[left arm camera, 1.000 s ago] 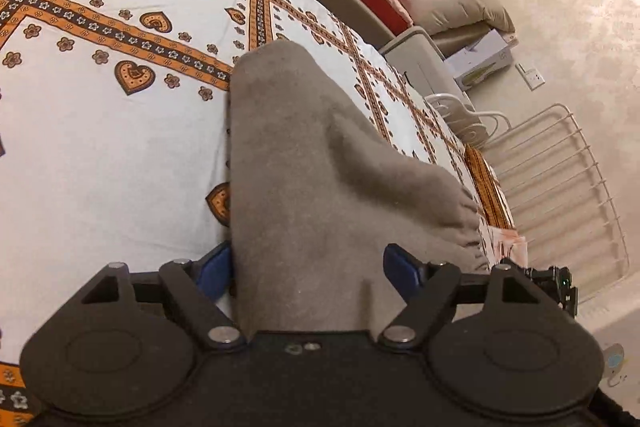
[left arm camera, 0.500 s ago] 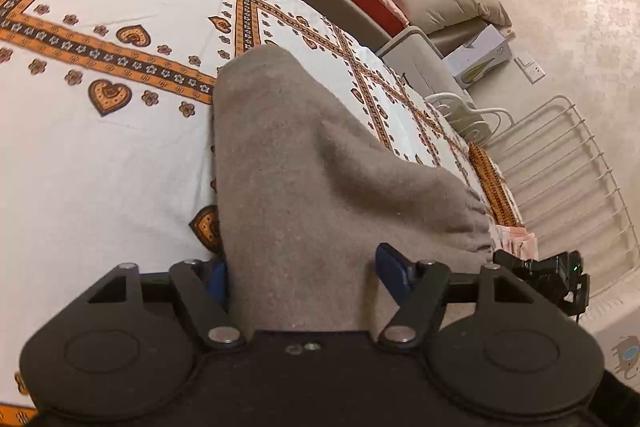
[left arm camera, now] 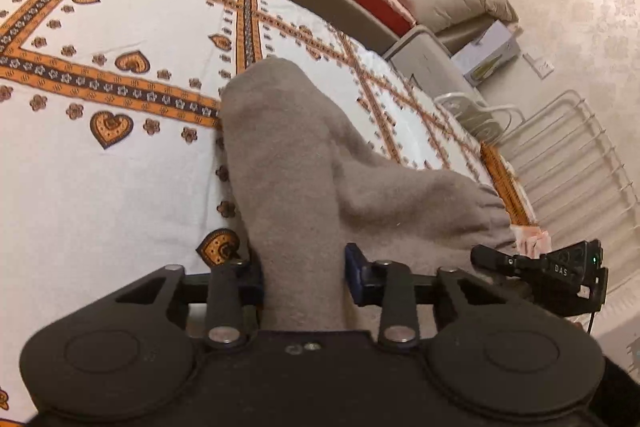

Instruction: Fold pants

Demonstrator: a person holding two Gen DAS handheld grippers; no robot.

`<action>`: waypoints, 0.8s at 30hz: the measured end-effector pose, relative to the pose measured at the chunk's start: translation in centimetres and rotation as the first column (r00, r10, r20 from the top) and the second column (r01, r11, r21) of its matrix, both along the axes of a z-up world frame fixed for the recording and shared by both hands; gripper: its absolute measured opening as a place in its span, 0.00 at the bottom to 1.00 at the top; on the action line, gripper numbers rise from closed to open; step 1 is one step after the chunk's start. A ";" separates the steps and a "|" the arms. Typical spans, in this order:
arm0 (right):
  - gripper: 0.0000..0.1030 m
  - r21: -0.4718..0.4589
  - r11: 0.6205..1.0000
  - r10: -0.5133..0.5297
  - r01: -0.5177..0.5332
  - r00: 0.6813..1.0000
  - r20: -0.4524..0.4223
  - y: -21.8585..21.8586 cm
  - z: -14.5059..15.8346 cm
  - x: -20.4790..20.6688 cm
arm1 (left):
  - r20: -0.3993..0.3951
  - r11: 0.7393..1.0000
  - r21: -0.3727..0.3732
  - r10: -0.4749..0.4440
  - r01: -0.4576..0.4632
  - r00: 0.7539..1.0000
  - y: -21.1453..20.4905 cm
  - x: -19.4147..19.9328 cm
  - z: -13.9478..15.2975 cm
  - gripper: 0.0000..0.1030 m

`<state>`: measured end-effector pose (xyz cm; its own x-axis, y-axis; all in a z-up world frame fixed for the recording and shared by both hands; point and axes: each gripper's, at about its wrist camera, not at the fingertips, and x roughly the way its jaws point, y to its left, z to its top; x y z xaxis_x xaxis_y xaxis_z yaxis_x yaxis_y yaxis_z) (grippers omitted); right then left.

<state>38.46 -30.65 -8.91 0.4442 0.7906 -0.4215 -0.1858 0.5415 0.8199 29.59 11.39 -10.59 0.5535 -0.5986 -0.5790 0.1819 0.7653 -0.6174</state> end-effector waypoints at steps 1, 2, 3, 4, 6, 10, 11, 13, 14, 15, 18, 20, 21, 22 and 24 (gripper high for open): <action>0.53 0.009 1.000 0.004 -0.005 1.000 0.023 0.0 0.7 0.0 | 0.011 1.000 -0.009 0.001 -0.001 1.000 0.2 -0.1 0.4 0.20; 0.53 0.023 1.000 0.012 -0.013 0.999 0.051 0.1 1.5 0.2 | 0.024 1.000 -0.016 0.001 0.000 1.000 0.2 0.0 0.9 0.20; 0.53 0.036 0.999 0.019 -0.022 0.997 0.081 0.2 2.4 0.4 | 0.047 1.000 -0.021 0.005 -0.004 0.999 0.3 0.1 1.6 0.20; 0.53 0.052 0.998 0.023 -0.029 0.993 0.112 0.5 3.2 1.0 | 0.069 1.000 -0.027 0.015 -0.013 0.997 0.4 0.4 2.2 0.20; 0.53 0.055 0.998 0.022 -0.031 0.988 0.153 1.0 4.5 2.6 | 0.114 0.999 -0.031 0.046 -0.043 0.992 0.8 1.4 3.8 0.20; 0.53 0.026 0.999 0.017 -0.022 0.983 0.185 2.0 6.0 8.1 | 0.191 0.997 0.026 0.067 -0.074 0.979 0.5 4.0 6.0 0.20; 0.53 0.016 1.000 0.011 -0.014 0.983 0.181 2.0 5.8 9.7 | 0.200 0.996 0.048 0.064 -0.075 0.978 0.0 4.6 5.9 0.24; 0.73 -0.059 0.998 -0.017 0.026 0.989 0.146 2.3 4.5 12.7 | 0.196 0.981 0.145 0.102 -0.132 0.975 -1.3 6.2 4.6 0.52; 0.76 -0.155 0.986 -0.043 0.062 0.992 0.121 2.5 3.6 13.9 | 0.202 0.942 0.269 0.146 -0.198 0.968 -2.2 6.4 3.6 0.81; 0.76 -0.296 0.948 -0.086 0.116 0.990 0.112 2.9 2.7 14.6 | 0.202 0.889 0.390 0.169 -0.238 0.965 -3.1 6.2 2.8 0.85; 0.76 -0.308 0.943 -0.076 0.128 0.982 0.174 2.8 1.9 14.2 | 0.267 0.862 0.457 0.103 -0.220 0.958 -4.1 4.5 2.7 0.87; 0.76 -0.313 0.939 -0.063 0.146 0.964 0.258 3.3 2.2 13.1 | 0.285 0.832 0.501 0.099 -0.236 0.953 -4.3 3.8 2.7 0.95; 0.77 -0.379 0.916 -0.033 0.131 0.967 0.254 4.2 1.6 13.2 | 0.269 0.838 0.492 0.110 -0.234 0.957 -4.1 3.8 2.3 0.95; 0.81 -0.433 0.895 -0.016 0.109 0.977 0.213 4.9 0.5 13.6 | 0.243 0.855 0.458 0.141 -0.242 0.960 -3.6 3.7 1.7 0.95; 0.88 -0.413 0.904 -0.029 0.107 0.982 0.189 4.9 -0.3 13.6 | 0.234 0.876 0.404 0.178 -0.262 0.956 -3.0 3.1 1.6 0.95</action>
